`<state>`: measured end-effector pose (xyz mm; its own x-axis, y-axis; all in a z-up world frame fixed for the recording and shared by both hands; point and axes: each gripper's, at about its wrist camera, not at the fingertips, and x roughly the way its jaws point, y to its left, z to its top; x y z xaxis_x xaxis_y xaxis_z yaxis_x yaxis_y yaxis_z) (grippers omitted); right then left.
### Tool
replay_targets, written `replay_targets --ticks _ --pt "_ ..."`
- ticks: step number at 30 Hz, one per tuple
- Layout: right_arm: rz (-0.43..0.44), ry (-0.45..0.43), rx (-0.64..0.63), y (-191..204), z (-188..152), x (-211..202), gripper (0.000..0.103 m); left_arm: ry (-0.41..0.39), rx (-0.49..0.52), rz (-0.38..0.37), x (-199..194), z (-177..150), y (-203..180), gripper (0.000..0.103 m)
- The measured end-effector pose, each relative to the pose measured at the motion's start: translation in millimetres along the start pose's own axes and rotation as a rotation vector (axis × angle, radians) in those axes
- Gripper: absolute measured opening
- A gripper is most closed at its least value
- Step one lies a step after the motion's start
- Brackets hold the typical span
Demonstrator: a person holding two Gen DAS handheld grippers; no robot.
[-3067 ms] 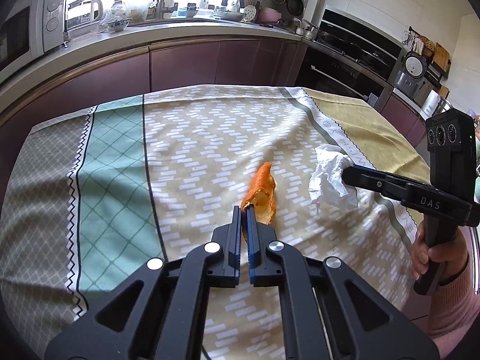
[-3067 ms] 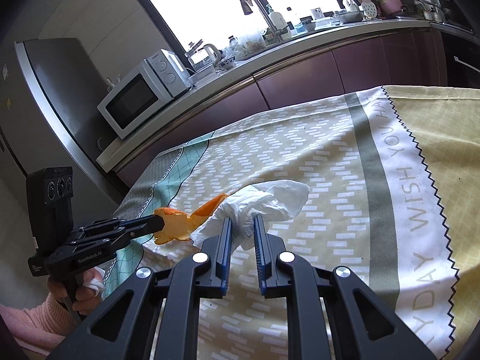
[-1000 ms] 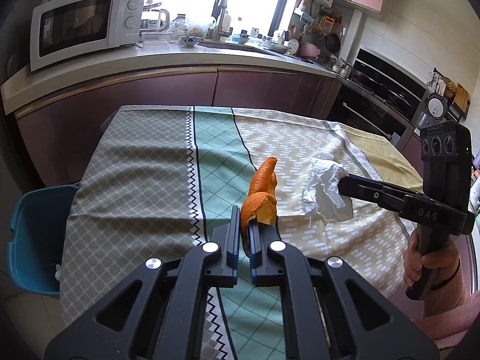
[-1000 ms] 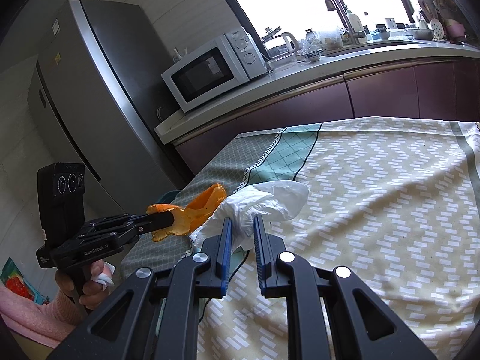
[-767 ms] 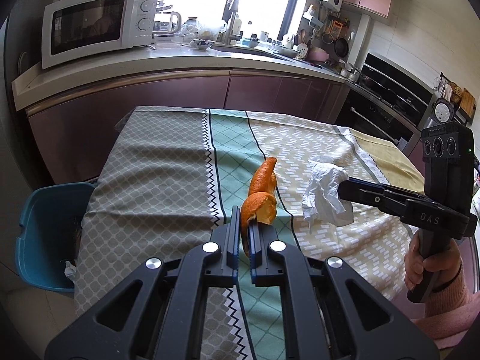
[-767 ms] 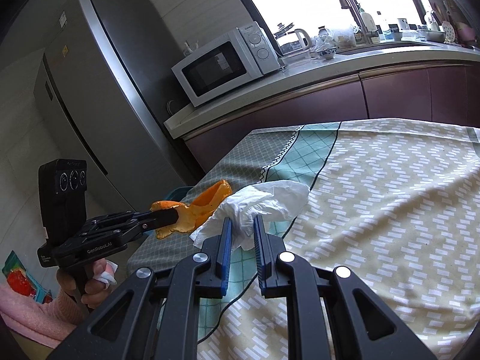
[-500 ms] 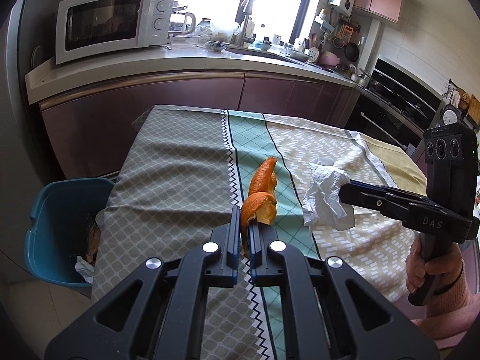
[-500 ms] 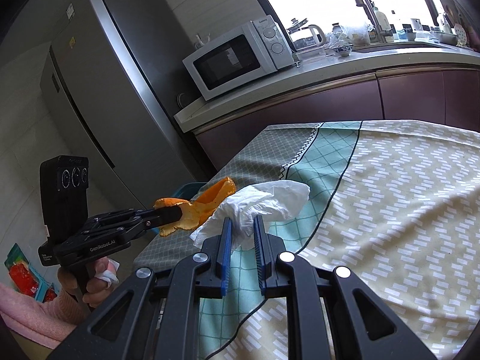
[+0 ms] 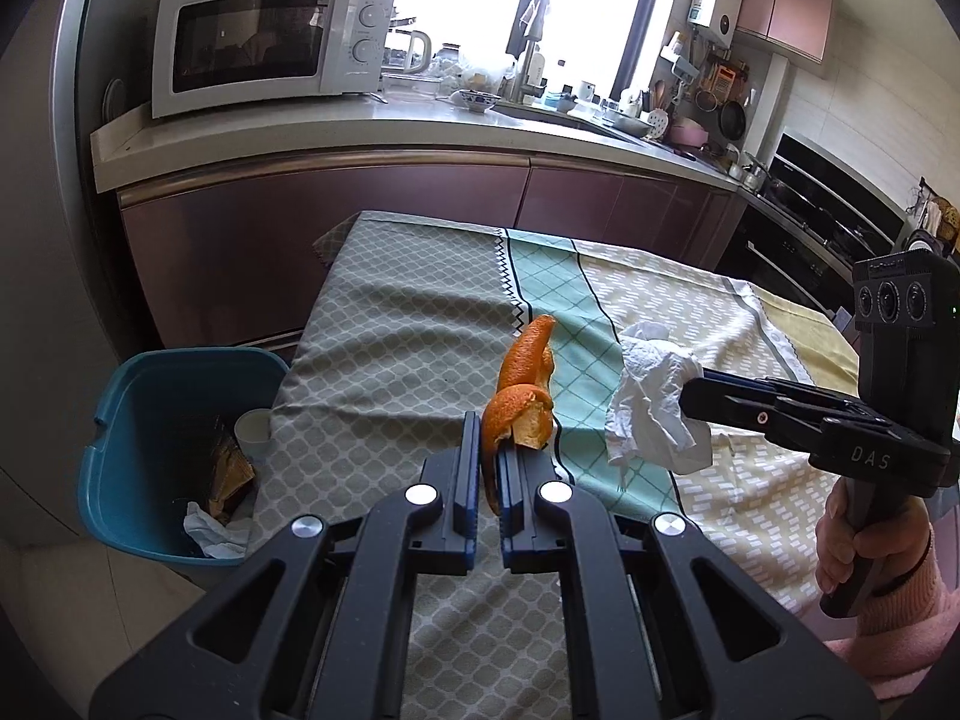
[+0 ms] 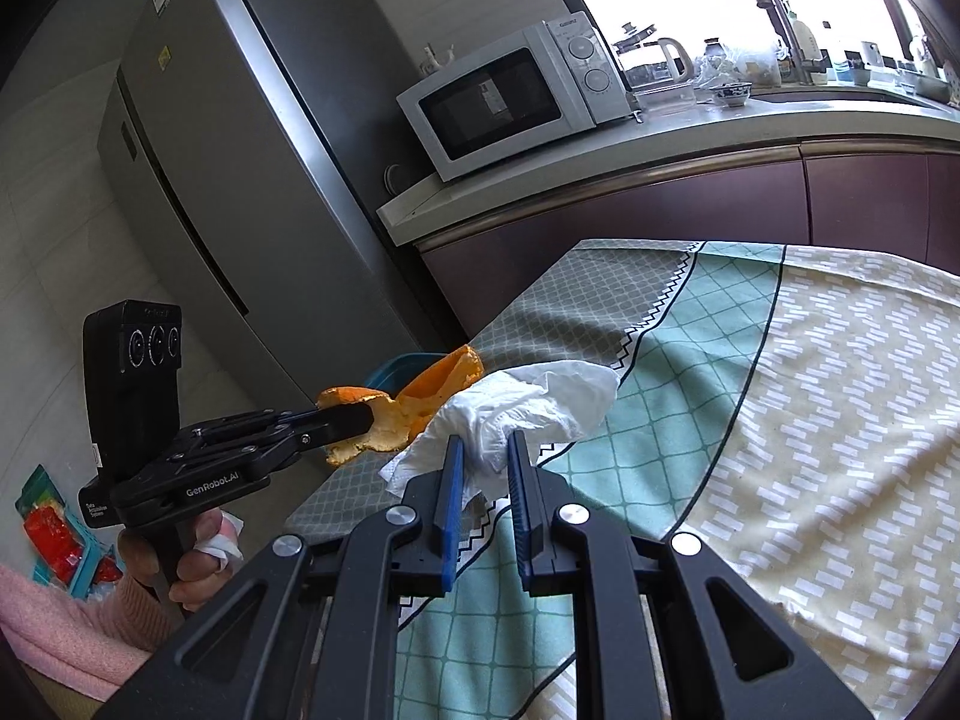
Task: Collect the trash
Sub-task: 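Lift the peel and tissue and carry both toward the teal bin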
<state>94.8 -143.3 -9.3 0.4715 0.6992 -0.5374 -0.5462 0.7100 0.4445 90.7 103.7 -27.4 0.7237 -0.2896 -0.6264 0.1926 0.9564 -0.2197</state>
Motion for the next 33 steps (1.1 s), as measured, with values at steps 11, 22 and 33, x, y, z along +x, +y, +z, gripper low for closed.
replay_targets --ticks 11,22,33 --pt "0.037 0.024 -0.032 19 8 20 0.013 -0.022 -0.033 0.043 -17 -2 20 0.005" --pt "0.061 0.041 -0.061 36 14 35 0.013 -0.047 -0.067 0.074 -32 -4 38 0.005" --pt "0.084 0.054 -0.097 53 20 49 0.013 -0.069 -0.095 0.111 -44 -6 57 0.005"
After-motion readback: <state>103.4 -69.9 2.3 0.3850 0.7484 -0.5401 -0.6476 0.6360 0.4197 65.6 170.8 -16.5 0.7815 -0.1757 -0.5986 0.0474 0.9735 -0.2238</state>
